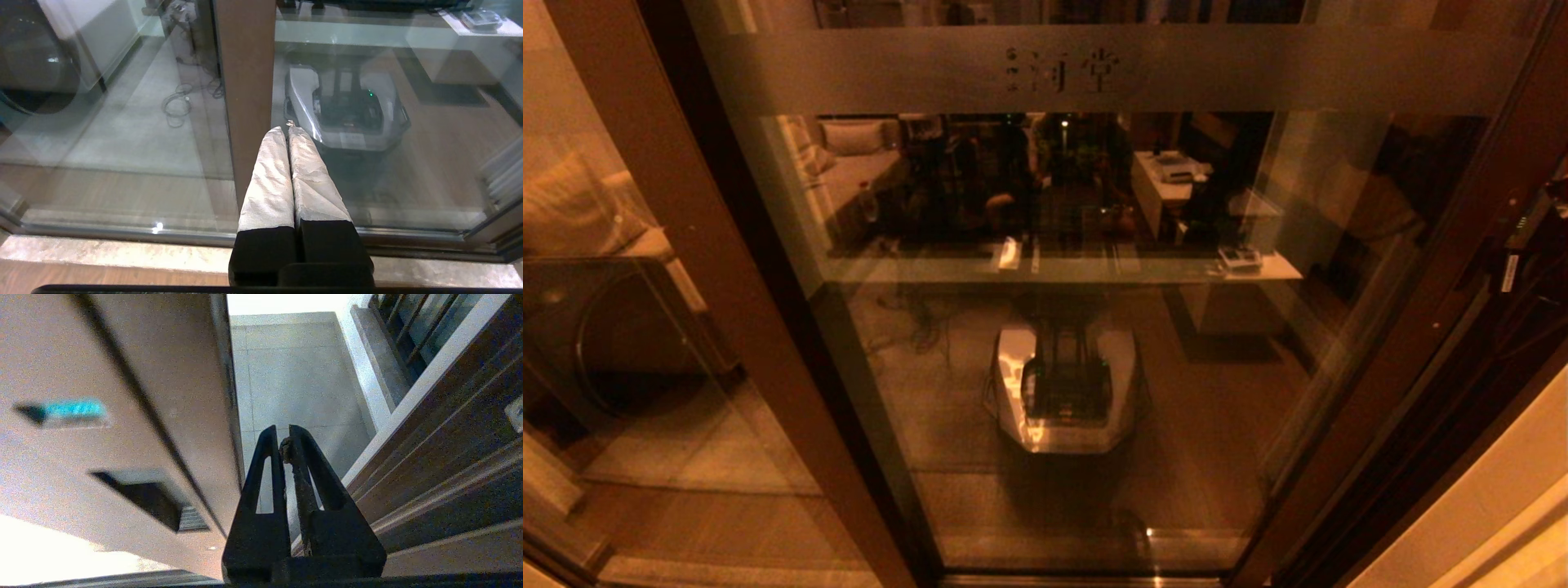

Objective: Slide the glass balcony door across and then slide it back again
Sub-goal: Open the slid door

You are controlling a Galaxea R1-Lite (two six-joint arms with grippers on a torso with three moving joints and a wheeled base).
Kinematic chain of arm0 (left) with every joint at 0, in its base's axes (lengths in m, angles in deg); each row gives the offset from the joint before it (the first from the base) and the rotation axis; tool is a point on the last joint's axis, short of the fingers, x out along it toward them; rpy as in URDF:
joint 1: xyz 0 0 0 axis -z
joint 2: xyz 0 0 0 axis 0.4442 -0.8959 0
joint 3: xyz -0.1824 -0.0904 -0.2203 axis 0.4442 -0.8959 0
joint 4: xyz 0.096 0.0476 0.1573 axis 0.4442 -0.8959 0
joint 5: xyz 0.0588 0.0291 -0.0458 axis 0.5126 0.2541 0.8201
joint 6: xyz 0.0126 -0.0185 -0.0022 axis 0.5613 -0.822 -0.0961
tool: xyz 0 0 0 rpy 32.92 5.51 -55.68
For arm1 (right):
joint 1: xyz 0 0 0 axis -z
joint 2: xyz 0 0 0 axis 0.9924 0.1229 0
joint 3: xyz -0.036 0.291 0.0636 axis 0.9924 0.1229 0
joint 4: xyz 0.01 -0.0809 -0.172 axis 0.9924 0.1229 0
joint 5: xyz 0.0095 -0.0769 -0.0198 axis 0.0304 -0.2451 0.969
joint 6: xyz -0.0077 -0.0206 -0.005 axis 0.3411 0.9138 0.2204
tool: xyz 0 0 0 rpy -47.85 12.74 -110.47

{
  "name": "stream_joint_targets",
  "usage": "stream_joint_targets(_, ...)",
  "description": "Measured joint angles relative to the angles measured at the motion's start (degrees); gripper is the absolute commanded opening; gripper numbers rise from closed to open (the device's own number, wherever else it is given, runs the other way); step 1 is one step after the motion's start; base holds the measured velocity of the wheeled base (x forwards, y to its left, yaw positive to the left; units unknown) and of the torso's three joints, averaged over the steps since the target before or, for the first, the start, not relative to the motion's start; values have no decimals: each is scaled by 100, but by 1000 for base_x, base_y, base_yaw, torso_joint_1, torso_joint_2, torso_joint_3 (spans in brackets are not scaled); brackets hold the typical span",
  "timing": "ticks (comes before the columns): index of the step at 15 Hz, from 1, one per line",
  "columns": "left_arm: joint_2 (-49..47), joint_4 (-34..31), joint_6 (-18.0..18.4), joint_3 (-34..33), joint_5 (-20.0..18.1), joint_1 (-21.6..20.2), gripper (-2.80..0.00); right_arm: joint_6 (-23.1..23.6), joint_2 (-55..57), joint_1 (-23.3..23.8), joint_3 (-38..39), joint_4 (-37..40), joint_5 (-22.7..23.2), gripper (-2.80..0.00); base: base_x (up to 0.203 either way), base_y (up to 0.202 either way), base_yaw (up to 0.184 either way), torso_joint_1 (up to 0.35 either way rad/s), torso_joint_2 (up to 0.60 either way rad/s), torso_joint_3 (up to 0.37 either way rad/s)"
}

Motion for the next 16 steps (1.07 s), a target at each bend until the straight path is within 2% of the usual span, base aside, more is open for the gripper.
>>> stream_joint_targets(16, 0, -2, 0, 0, -1, 7, -280, -7, -230, -538, 373, 8, 42, -280, 0, 0, 0, 0, 0, 0)
